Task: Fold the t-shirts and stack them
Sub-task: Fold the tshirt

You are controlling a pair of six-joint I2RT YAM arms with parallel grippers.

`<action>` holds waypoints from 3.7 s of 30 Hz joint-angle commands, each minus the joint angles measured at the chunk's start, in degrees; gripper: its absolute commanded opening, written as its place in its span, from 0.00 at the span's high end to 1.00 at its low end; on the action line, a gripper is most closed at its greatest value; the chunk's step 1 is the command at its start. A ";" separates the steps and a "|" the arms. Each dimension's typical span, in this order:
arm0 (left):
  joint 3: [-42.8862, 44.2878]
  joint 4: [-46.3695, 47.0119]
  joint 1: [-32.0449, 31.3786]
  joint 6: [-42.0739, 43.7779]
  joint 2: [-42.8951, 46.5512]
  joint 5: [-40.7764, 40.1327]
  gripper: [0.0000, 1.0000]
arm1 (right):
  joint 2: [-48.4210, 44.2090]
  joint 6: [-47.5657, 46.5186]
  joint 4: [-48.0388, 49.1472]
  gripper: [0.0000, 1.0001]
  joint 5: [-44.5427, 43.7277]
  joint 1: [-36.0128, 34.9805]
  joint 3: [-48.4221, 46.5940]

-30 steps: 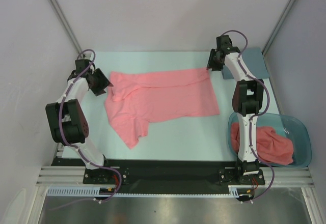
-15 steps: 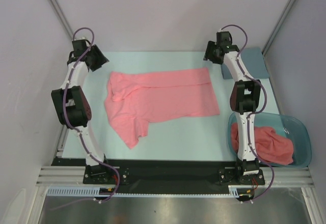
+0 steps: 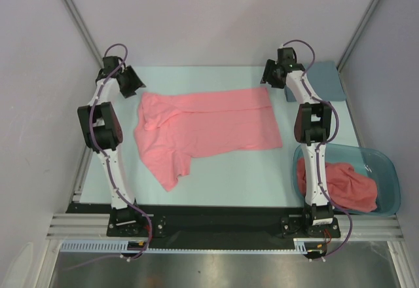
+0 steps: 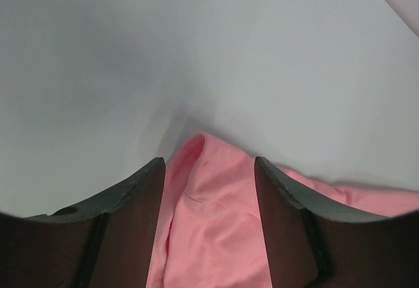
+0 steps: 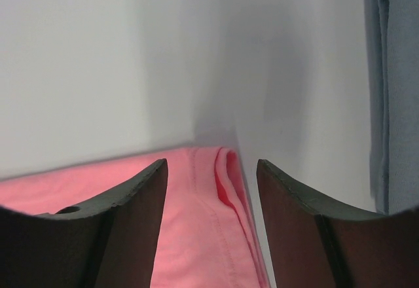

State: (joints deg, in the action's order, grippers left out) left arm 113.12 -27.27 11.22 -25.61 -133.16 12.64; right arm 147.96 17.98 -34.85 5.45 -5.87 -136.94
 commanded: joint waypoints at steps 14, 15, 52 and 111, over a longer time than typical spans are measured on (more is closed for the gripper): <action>3.42 -0.16 0.64 -1.20 -5.18 2.30 0.56 | 1.01 0.66 2.86 0.46 1.93 0.33 2.65; 3.16 -0.16 0.64 -1.29 -5.18 2.47 0.58 | 1.01 0.57 2.86 0.46 2.02 0.42 2.65; -4.31 1.00 1.79 0.90 10.98 -9.82 0.39 | -0.11 3.91 4.10 0.34 2.29 2.18 -2.89; -24.80 -3.31 -23.18 12.25 16.80 -25.56 0.70 | -51.54 8.66 -3.56 0.36 7.38 -16.90 48.26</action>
State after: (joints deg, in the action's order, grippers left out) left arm 84.27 -29.43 -12.10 -13.17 -115.85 -11.92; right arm 97.65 26.09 -39.20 12.08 -23.03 -88.71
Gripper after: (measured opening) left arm 0.331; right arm 0.636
